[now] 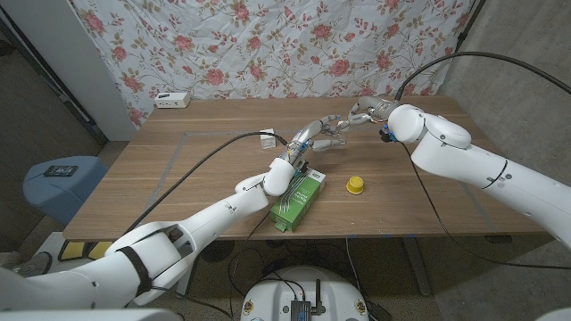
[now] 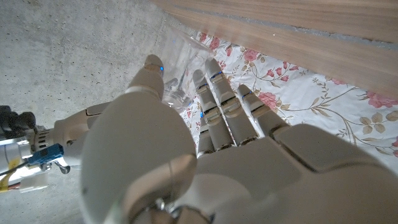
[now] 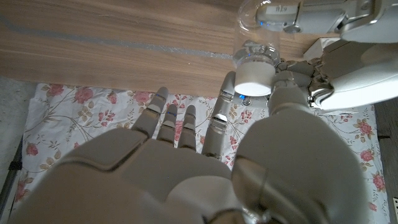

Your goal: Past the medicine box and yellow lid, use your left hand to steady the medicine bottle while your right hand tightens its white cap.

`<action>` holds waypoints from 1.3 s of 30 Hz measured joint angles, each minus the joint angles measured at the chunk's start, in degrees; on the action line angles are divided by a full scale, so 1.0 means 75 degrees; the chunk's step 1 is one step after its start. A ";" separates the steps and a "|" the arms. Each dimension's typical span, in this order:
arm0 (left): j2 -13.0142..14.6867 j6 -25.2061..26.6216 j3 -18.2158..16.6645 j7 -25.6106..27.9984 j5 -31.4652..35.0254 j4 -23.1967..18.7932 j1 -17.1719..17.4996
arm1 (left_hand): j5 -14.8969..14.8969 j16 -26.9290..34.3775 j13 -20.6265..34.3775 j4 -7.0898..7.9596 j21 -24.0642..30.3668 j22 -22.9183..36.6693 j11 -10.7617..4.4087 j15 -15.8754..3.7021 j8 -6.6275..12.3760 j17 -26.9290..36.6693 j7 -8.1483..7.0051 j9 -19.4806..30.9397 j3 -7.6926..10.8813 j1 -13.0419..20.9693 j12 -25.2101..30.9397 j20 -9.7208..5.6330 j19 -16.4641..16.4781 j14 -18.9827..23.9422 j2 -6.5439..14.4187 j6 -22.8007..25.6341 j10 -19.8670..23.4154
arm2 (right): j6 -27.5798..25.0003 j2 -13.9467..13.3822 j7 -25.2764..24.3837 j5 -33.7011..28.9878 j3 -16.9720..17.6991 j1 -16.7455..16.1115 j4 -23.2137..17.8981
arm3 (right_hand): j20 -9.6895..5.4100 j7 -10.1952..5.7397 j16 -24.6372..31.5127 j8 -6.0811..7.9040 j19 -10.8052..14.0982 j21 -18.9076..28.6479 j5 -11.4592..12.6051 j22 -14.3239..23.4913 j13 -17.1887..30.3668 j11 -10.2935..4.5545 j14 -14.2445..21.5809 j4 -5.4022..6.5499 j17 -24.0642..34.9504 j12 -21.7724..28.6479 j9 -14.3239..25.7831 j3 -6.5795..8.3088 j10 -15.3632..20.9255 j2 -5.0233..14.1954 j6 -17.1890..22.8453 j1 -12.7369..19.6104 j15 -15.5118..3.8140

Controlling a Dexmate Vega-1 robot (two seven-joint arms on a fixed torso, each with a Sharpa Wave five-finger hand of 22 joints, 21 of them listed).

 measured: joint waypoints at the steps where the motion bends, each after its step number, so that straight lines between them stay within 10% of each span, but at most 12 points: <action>1: -0.0004 -0.0006 0.0001 0.0003 0.0000 0.0018 -0.0008 | 0.0000 0.0000 0.0000 0.0000 0.0000 0.0000 0.0000 0.0000 0.0000 0.0000 0.0000 0.0000 0.0000 0.0000 0.0000 0.0000 0.0000 0.0000 0.0000 0.0000 0.0000 | -0.0012 0.0008 -0.0004 -0.0010 -0.0016 0.0012 0.0006 | 0.0014 -0.0011 0.0000 0.0015 0.0014 0.0000 -0.0004 0.0000 0.0000 -0.0015 0.0007 0.0000 0.0000 0.0000 0.0008 0.0000 0.0014 0.0000 0.0014 0.0000 0.0007; 39: -0.0055 -0.0070 0.0038 0.0081 -0.0038 0.0169 -0.0076 | -0.0020 0.0000 -0.0004 -0.0009 0.0000 0.0000 0.0043 -0.0014 0.0000 -0.0001 0.0002 0.0000 0.0058 -0.0024 -0.0031 0.0000 0.0000 0.0041 0.0017 0.0000 0.0042 | -0.0674 0.0309 -0.0409 -0.0590 -0.0481 0.0187 0.0038 | 0.0108 -0.0022 0.0189 0.1061 0.0327 0.0000 0.0028 0.0040 0.0000 -0.0218 0.0704 0.0176 0.0034 0.0102 0.0568 -0.0363 0.0955 -0.0175 0.1104 -0.0779 -0.0142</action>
